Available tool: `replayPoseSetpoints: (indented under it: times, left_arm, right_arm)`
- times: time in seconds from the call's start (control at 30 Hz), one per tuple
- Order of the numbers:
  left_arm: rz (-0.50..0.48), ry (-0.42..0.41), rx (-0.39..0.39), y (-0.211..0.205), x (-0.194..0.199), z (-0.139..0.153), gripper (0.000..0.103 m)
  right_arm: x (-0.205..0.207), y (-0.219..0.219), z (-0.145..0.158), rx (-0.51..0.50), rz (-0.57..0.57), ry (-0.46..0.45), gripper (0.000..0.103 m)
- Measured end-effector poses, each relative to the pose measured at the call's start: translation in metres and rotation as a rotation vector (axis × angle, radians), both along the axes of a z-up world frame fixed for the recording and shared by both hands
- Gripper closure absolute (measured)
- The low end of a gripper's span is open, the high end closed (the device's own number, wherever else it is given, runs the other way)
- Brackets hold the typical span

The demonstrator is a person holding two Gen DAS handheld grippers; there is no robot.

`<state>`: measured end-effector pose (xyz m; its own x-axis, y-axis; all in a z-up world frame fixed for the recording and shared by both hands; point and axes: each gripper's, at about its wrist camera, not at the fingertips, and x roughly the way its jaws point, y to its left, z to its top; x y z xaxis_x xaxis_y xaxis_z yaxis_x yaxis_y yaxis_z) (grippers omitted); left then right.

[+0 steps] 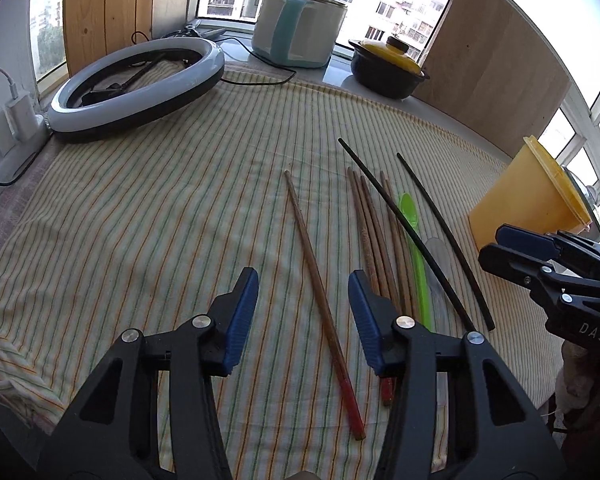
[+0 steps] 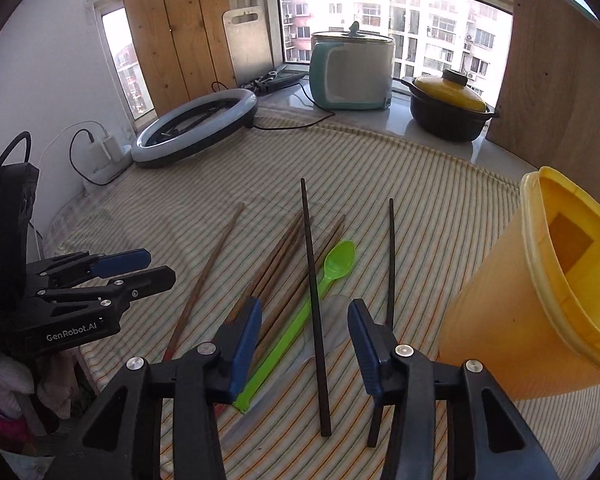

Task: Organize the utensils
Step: 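Close the left gripper on the lone brown chopstick while the right gripper grasps a black chopstick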

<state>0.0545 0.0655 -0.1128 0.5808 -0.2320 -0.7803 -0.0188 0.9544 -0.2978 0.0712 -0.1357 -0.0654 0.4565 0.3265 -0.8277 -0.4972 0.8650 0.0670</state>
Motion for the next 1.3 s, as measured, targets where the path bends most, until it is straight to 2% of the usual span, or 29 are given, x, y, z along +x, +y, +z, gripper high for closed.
replayPoseSetpoints:
  times: [0.1, 0.3, 0.37, 0.4, 0.53, 0.63, 0.77, 0.83, 0.93, 1.1, 1.17, 1.3]
  left_arm:
    - [0.004, 0.023, -0.030, 0.004, 0.008, -0.004, 0.063]
    - [-0.015, 0.079, -0.057, 0.004, 0.031, -0.010, 0.063]
    - [-0.032, 0.095, -0.042, -0.001, 0.039, -0.013, 0.066]
    - [-0.039, 0.108, -0.029, -0.005, 0.043, -0.015, 0.072]
    - [-0.070, 0.152, 0.011, -0.016, 0.055, -0.024, 0.074]
    - [-0.083, 0.152, 0.054, -0.020, 0.060, -0.025, 0.079]
    - [-0.082, 0.162, 0.052, -0.016, 0.065, -0.028, 0.085]
    - [-0.078, 0.166, 0.045, -0.013, 0.068, -0.029, 0.092]
    - [-0.079, 0.165, 0.019, -0.007, 0.071, -0.031, 0.095]
    - [-0.081, 0.162, -0.010, -0.002, 0.073, -0.033, 0.095]
    - [-0.074, 0.159, -0.034, 0.001, 0.072, -0.034, 0.095]
    - [-0.070, 0.163, -0.060, 0.004, 0.070, -0.034, 0.096]
  right_arm:
    - [0.016, 0.007, -0.012, -0.020, 0.015, 0.045, 0.063]
    - [0.050, 0.014, -0.026, -0.025, -0.013, 0.113, 0.070]
    - [0.058, 0.017, -0.028, -0.030, -0.019, 0.126, 0.071]
    - [0.061, 0.019, -0.029, -0.030, -0.019, 0.134, 0.071]
    - [0.073, 0.028, -0.032, -0.026, -0.010, 0.162, 0.073]
    - [0.082, 0.035, -0.036, -0.033, -0.008, 0.180, 0.076]
    - [0.093, 0.040, -0.047, -0.038, -0.021, 0.213, 0.079]
    - [0.097, 0.043, -0.051, -0.050, -0.027, 0.221, 0.080]
    - [0.100, 0.046, -0.056, -0.067, -0.032, 0.223, 0.082]
    - [0.102, 0.050, -0.057, -0.083, -0.039, 0.214, 0.091]
    - [0.102, 0.050, -0.057, -0.089, -0.040, 0.208, 0.097]
    - [0.104, 0.045, -0.057, -0.074, -0.057, 0.215, 0.100]
